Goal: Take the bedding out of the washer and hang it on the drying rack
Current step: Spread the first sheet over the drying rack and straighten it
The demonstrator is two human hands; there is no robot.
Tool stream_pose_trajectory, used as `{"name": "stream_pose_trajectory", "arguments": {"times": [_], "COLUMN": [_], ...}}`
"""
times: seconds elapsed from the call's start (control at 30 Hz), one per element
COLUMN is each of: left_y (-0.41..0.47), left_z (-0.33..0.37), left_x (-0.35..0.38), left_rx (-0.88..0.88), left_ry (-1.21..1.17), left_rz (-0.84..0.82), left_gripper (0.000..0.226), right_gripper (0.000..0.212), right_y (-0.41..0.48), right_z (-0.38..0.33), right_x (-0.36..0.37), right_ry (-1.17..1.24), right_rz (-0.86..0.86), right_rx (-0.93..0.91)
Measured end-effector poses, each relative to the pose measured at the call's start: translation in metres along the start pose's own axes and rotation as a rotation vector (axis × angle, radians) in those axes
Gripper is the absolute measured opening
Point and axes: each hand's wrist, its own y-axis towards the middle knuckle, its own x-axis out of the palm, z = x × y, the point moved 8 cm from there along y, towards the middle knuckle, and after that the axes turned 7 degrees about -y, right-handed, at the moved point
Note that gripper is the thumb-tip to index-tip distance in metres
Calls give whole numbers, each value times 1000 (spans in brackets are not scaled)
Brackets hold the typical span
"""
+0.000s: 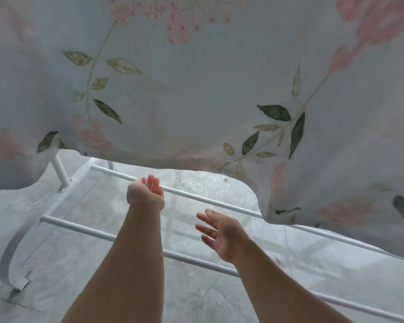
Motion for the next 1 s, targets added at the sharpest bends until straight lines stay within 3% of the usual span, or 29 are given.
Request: {"name": "stream_pose_trajectory", "arguments": {"times": [0.13, 0.33, 0.47, 0.57, 0.67, 0.77, 0.87, 1.0], "left_y": [-21, -86, -124, -162, -204, -240, -274, -315], "left_z": [-143, -296, -385, -451, -518, -578, -627, -688], "left_x": [-15, 3, 4, 9, 17, 18, 16, 18], "left_rx": [-244, -295, -240, -159, -101, -178, -322, -440], "left_ry": [666, 1506, 1835, 1940, 1898, 1723, 1526, 1367], "left_rz": [9, -490, -657, -828, -915, -858, -733, -667], "left_gripper": [28, 20, 19, 19, 17, 17, 15, 21], "right_gripper": [24, 29, 31, 33, 31, 29, 38, 48], "right_y": [-3, -29, -63, -87, -114, -126, -122, -122], "right_z": [19, 31, 37, 33, 24, 19, 4, -22], "right_x": [-104, -263, -378, -453, -528, -602, -653, -696], "right_ry": [198, 326, 433, 476, 565, 762, 1058, 1217], "right_rz": [169, 338, 403, 459, 519, 510, 382, 265], "right_rx": [32, 26, -9, -70, -160, -271, -410, -532]}}
